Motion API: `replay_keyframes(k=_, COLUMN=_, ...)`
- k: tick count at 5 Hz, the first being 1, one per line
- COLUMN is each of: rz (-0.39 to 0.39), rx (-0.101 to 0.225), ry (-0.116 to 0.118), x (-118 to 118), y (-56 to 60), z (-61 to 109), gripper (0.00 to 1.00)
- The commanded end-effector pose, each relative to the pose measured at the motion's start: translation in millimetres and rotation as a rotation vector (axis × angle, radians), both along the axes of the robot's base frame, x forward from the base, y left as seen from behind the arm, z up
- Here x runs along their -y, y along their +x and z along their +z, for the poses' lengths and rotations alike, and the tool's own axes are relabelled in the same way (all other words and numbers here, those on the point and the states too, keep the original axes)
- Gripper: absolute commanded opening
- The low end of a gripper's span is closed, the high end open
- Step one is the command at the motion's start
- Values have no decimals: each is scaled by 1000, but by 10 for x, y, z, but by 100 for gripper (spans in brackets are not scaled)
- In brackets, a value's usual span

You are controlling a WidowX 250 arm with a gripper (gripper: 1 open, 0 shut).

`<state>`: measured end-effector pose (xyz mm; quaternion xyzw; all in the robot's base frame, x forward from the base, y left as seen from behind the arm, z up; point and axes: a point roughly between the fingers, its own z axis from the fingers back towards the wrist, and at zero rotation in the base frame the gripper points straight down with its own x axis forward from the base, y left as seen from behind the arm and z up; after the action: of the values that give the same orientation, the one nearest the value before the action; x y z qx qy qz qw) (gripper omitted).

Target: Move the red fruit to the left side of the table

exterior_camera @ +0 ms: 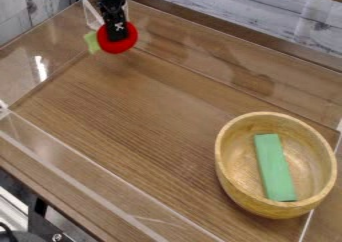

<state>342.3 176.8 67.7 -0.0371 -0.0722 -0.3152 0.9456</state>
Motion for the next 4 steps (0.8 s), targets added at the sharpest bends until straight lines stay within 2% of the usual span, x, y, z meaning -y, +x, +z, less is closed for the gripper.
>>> replay_keyframes(k=1, rz=-38, rx=52, ry=17, x=-40, y=-25, z=163, gripper=0)
replay_keyframes(k=2, rz=-82, rx=52, ry=0, x=24, y=-93, z=142, gripper=0)
replay_keyframes(k=4, rz=-60, rx=57, ry=-35, x=168, y=-92, z=2, gripper=0)
